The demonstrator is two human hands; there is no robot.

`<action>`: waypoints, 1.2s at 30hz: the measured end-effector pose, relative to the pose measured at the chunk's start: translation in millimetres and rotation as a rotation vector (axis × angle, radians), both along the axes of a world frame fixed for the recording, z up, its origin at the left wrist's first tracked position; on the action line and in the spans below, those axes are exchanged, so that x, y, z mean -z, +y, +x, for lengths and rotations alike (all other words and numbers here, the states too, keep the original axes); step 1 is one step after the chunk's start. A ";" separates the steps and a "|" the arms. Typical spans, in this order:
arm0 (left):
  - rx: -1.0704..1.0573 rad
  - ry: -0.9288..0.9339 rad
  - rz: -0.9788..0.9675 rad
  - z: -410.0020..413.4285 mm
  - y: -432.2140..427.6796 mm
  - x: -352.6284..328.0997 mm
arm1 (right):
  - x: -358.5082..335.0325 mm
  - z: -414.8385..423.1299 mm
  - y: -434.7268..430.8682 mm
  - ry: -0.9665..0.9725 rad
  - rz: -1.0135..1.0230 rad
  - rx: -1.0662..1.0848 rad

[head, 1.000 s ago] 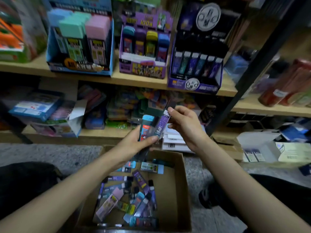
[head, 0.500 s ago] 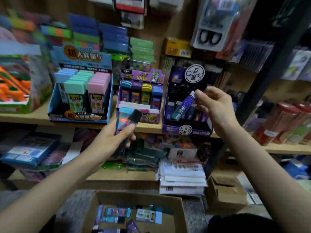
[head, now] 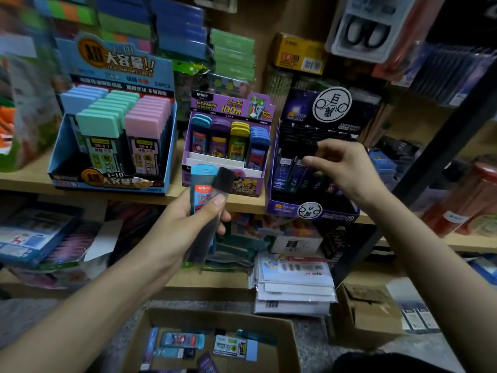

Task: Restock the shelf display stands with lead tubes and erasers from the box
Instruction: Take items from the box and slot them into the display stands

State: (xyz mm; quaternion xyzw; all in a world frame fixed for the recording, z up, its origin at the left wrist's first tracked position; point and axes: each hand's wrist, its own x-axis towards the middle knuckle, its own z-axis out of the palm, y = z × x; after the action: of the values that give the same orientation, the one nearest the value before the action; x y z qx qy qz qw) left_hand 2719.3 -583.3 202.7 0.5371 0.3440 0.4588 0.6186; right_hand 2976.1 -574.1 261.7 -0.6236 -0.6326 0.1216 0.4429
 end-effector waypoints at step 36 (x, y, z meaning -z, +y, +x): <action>0.011 0.198 0.326 -9.8 -29.6 8.5 | 9.7 -124.1 -44.1 0.638 -0.313 -0.146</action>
State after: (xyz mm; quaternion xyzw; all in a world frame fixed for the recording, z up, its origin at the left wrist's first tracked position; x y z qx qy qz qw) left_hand 2709.5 -613.0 194.2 0.6747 0.3213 0.4498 0.4891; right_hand 2852.0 -618.2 252.1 -0.5679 -0.4791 0.4366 0.5073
